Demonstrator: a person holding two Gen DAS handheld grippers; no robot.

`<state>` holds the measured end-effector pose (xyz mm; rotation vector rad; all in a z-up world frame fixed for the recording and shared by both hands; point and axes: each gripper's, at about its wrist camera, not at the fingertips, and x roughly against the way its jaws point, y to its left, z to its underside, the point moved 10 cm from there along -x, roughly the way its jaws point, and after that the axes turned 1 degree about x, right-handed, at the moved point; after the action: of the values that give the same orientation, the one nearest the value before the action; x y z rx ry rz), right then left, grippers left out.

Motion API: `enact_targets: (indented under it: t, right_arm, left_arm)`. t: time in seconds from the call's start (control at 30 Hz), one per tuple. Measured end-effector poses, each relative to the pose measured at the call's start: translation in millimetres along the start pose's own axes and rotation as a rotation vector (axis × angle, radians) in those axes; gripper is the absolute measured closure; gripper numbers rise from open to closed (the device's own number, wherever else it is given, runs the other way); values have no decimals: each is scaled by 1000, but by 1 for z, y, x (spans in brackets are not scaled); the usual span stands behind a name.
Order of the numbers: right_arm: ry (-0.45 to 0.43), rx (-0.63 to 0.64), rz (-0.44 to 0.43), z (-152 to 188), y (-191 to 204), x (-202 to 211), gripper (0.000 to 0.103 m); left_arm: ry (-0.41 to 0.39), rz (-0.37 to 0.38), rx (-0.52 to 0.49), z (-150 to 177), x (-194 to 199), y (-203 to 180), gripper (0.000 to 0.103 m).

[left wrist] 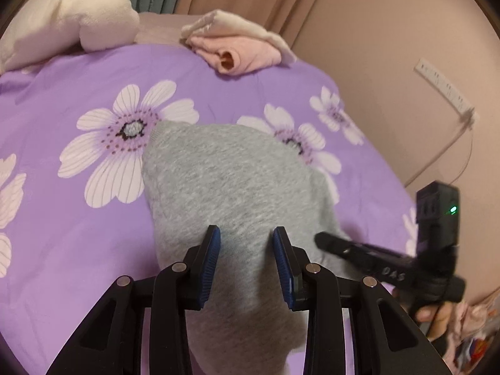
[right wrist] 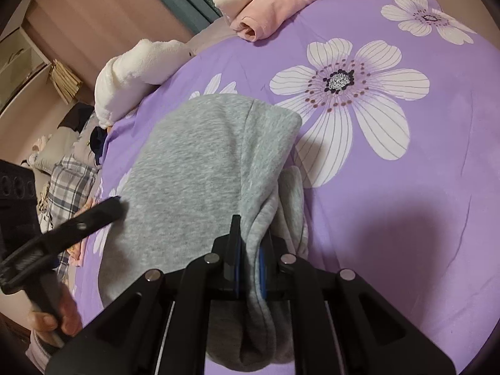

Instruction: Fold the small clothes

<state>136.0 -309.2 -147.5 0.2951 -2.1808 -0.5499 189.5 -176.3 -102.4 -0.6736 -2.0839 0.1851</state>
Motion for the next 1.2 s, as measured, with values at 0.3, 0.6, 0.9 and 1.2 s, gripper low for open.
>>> enact_targets:
  t: [0.3, 0.6, 0.9, 1.2]
  right_arm:
    - [20, -45, 25, 11, -18, -10, 91]
    - [-183, 128, 6, 1, 30, 55, 78]
    - [-41, 135, 137, 56, -9, 15, 79]
    - [-107, 101, 72, 51, -4, 37, 71]
  left_arm:
    - [77, -39, 17, 26, -23, 22, 71]
    - [74, -22, 30, 24, -23, 23, 71]
    - [69, -7, 31, 25, -21, 21, 71]
    - [-35, -17, -12, 35, 28, 4, 71]
